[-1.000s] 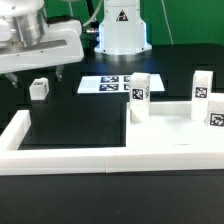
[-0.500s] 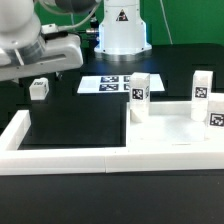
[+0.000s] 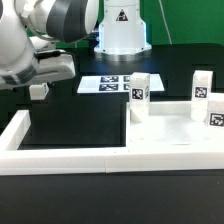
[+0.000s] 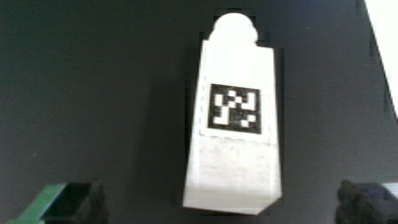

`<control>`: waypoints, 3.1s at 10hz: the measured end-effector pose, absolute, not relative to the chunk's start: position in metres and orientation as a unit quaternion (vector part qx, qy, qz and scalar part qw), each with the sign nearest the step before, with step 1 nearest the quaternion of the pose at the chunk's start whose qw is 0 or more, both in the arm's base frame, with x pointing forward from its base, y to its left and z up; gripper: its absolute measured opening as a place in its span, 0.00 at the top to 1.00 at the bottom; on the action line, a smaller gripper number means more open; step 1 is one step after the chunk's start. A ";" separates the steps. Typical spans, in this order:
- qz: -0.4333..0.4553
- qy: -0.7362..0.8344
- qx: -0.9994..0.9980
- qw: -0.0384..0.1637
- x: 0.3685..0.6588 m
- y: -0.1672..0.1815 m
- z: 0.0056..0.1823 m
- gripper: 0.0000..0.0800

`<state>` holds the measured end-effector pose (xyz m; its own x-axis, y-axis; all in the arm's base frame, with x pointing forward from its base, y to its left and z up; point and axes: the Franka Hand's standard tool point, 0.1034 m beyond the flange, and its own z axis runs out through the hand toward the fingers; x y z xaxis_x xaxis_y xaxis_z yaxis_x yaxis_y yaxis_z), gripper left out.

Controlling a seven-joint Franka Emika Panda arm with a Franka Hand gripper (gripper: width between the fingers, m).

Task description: Assemble square table

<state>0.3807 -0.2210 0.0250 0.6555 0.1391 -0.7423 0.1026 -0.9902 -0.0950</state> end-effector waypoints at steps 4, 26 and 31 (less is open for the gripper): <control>0.433 -0.053 -0.899 0.029 0.353 -0.213 0.017 0.19; 0.191 -0.057 -0.980 0.026 0.447 -0.122 0.130 0.64; 0.042 -0.022 -0.998 0.029 0.486 -0.104 0.161 0.64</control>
Offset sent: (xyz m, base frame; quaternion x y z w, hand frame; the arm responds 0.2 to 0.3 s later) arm -0.0430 0.0187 -0.0133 0.0386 -0.0241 0.0516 0.9976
